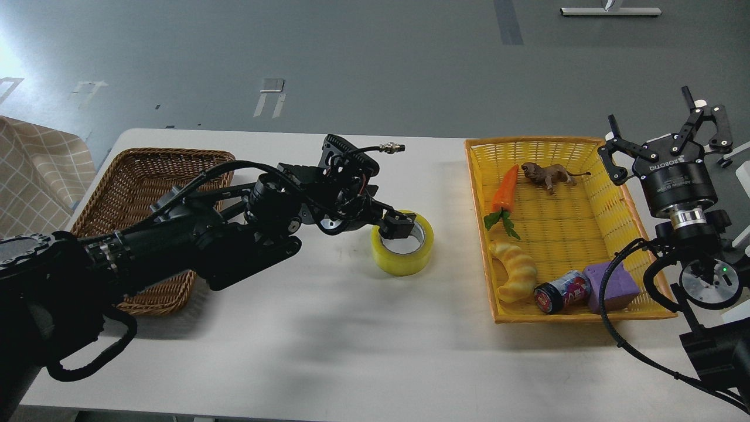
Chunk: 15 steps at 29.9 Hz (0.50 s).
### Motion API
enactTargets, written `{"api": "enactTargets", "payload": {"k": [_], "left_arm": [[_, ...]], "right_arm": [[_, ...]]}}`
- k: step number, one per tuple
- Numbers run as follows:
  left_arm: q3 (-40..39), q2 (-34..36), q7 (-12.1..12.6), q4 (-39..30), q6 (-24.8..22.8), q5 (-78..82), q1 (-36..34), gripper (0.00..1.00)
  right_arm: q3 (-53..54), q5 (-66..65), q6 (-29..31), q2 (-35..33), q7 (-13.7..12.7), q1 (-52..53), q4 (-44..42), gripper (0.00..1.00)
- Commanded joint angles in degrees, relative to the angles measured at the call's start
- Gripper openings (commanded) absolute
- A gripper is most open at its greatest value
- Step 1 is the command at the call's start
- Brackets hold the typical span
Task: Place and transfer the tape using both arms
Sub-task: 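Lower the left gripper onto the tape roll and grasp its rim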
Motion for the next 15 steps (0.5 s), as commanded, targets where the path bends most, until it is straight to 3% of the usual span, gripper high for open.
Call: {"api": "enactTargets", "payload": {"k": [1,6,15], "left_arm": [[0.5,-0.2,0.4,0.2,0.0,0.0,-0.1,0.98],[0.5,-1.4,2.3,1.6,0.0,0.0,0.0,0.98],[0.8,-2.8,2.6,3.7,0.0,-0.2,0.1,0.97]], "right_arm": [[0.0,0.0,0.0,0.0,0.0,0.0,0.0,1.0],[0.0,0.0,0.0,0.1,0.0,0.0,0.0,1.0],[0.0,0.0,0.0,0.1,0.0,0.0,0.0,1.0]]}}
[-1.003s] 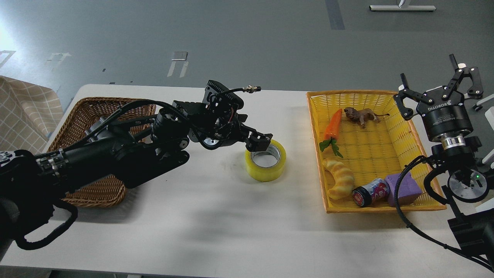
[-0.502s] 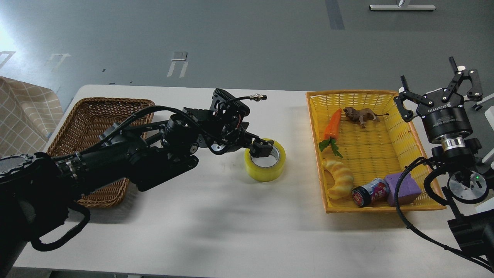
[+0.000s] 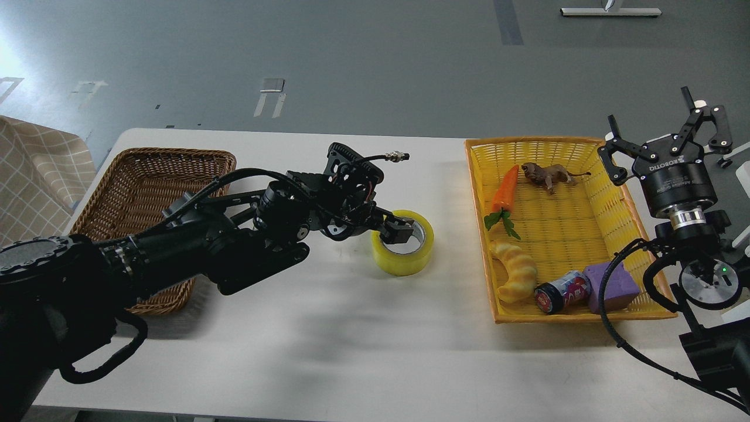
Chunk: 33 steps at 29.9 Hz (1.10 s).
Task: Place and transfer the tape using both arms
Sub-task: 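Lower the left gripper onto the tape roll and grasp its rim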
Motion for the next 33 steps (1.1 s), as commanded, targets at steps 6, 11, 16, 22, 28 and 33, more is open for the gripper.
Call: {"api": "enactTargets", "payload": {"k": [6,11,16,22,28,33], "left_arm": [[1.2,-0.2,-0.1,0.6,0.2,-0.1,0.2,0.93],[2.1,-0.9,-0.1,1.7,0.3,-0.2,0.2,0.86],[2.2,-1.2,-0.1,2.2,0.3,-0.2,0.2,0.77],[2.3,-1.5,0.2,3.1,0.3,-0.1,0.3,0.66],[3.9,-1.5,0.9,3.6,0.3,-0.2,0.2,0.59],[4.0,-1.5,1.1,3.8,0.3,-0.1,0.3,0.46]], "right_arm": [[0.0,0.0,0.0,0.0,0.0,0.0,0.0,1.0],[0.0,0.0,0.0,0.0,0.0,0.0,-0.1,1.0],[0.0,0.0,0.0,0.0,0.0,0.0,-0.1,1.0],[0.0,0.0,0.0,0.1,0.0,0.0,-0.1,1.0],[0.0,0.0,0.0,0.1,0.0,0.0,-0.1,1.0],[0.0,0.0,0.0,0.1,0.0,0.0,-0.1,1.0]]}}
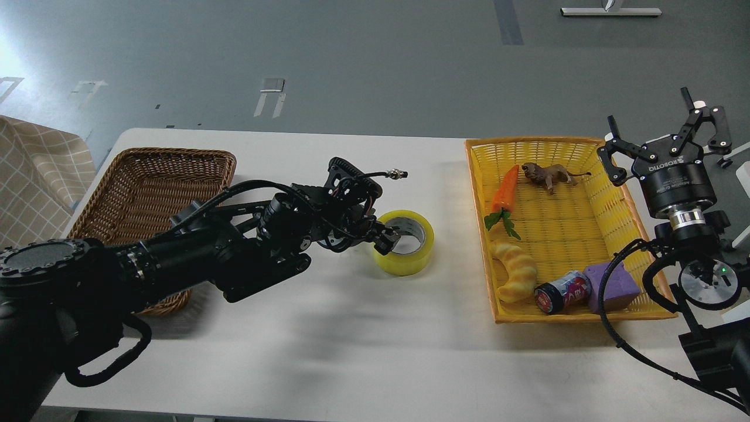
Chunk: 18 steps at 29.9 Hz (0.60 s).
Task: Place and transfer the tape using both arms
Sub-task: 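Lower the left gripper onto the tape roll and grasp its rim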
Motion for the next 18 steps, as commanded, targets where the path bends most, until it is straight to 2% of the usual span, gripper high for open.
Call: {"api": "enactTargets", "payload": {"k": [1,2,3,4,5,18], "left_arm": [[0.0,0.0,0.1,0.1,0.0,0.1,0.0,0.42],[0.1,-0.1,0.1,0.2,0.0,0.1,0.0,0.36],[0.1,-0.1,0.1,0.2,0.0,0.1,-0.1,0.24],[0.2,0.0,0.1,0.3,0.0,0.2,-0.1,0.07],[0.4,0.0,0.1,0.3,-0.1,0.1,-0.1,0.0],[1.0,0.0,-0.7,-0.6,-0.5,-0.3,-2.4,0.0]], "right_arm": [[0.0,0.0,0.0,-0.1,0.0,0.0,0.0,1.0],[0.0,0.0,0.0,0.0,0.0,-0.1,0.0,1.0],[0.0,0.0,0.0,0.0,0.0,-0.1,0.0,1.0],[0.0,0.0,0.0,0.0,0.0,-0.1,0.0,1.0],[0.0,0.0,0.0,0.0,0.0,0.0,0.0,1.0],[0.3,0.0,0.0,0.0,0.0,-0.1,0.1,1.0]]}}
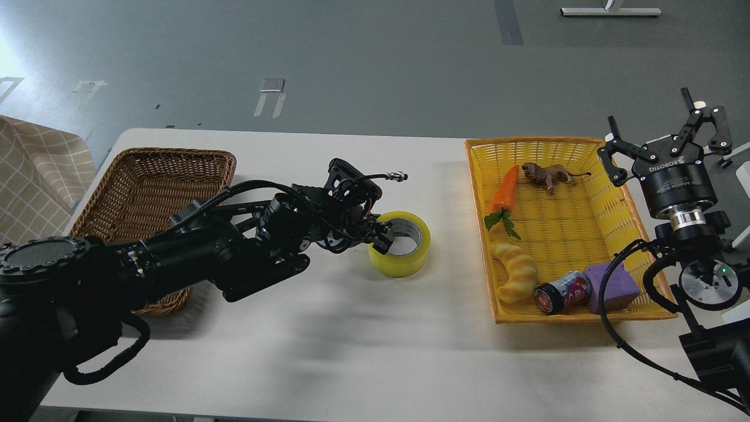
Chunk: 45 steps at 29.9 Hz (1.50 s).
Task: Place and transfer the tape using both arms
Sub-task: 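Lower the left gripper onto the tape roll and grasp its rim, then lift the tape roll and carry it over the wicker basket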
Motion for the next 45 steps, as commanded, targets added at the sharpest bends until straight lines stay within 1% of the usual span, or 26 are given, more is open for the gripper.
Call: {"api": "enactTargets", "payload": {"k": [1,9,11,15,17,21,27,31,39,41,44,45], "left_arm": [[-0.2,0.0,0.0,-0.4,-0.2,-0.3,-2.2,0.0],[-0.2,2.0,-0.1,-0.7,-0.3,-5.3,-6.7,0.0],[-0.3,3.7,-1.0,-0.8,-0.3,-6.0,-8.2,0.0],[-0.4,5.4,-1.8,-0.8,-0.2,-7.0,-10.2,0.0],[-0.4,6.8,-2.9,-1.1,-0.3,-7.4,-11.3,0.0],[-0.4,9.3,-3.7,-1.0,-0.2,-8.2,-12.5,0.0],[-0.2,14.9,-5.9,-1.0,-0.2,-8.8,-13.3,0.0],[-0.1,20.1,-8.4,-1.0,-0.2,-8.7,-13.3,0.0],[0.0,29.0,-12.2,-0.9,-0.2,-8.7,-12.7,0.0],[0.0,30.5,-12.8,-0.9,-0.2,-8.7,-12.5,0.0],[1.0,34.1,-14.1,-0.9,-0.2,-8.8,-12.3,0.0],[1.5,35.6,-14.9,-0.8,0.0,-8.9,-12.3,0.0]], "right_arm": [[0.2,0.0,0.0,0.1,0.0,0.0,0.1,1.0],[0.1,0.0,0.0,0.7,0.0,0.0,0.1,1.0],[0.1,0.0,0.0,0.9,0.0,0.0,0.1,1.0],[0.2,0.0,0.0,0.9,0.0,0.1,0.1,1.0],[0.1,0.0,0.0,0.9,0.0,0.1,0.1,1.0],[0.1,0.0,0.0,0.9,0.0,0.0,0.1,1.0],[0.1,0.0,0.0,1.1,0.0,0.1,0.1,1.0],[0.1,0.0,0.0,1.1,0.0,0.2,0.2,1.0],[0.1,0.0,0.0,1.1,0.0,0.1,0.0,1.0],[0.1,0.0,0.0,1.1,0.0,0.1,0.0,1.0],[0.1,0.0,0.0,1.1,0.0,0.1,0.0,1.0],[0.1,0.0,0.0,1.2,0.0,0.1,0.0,1.0]]}}
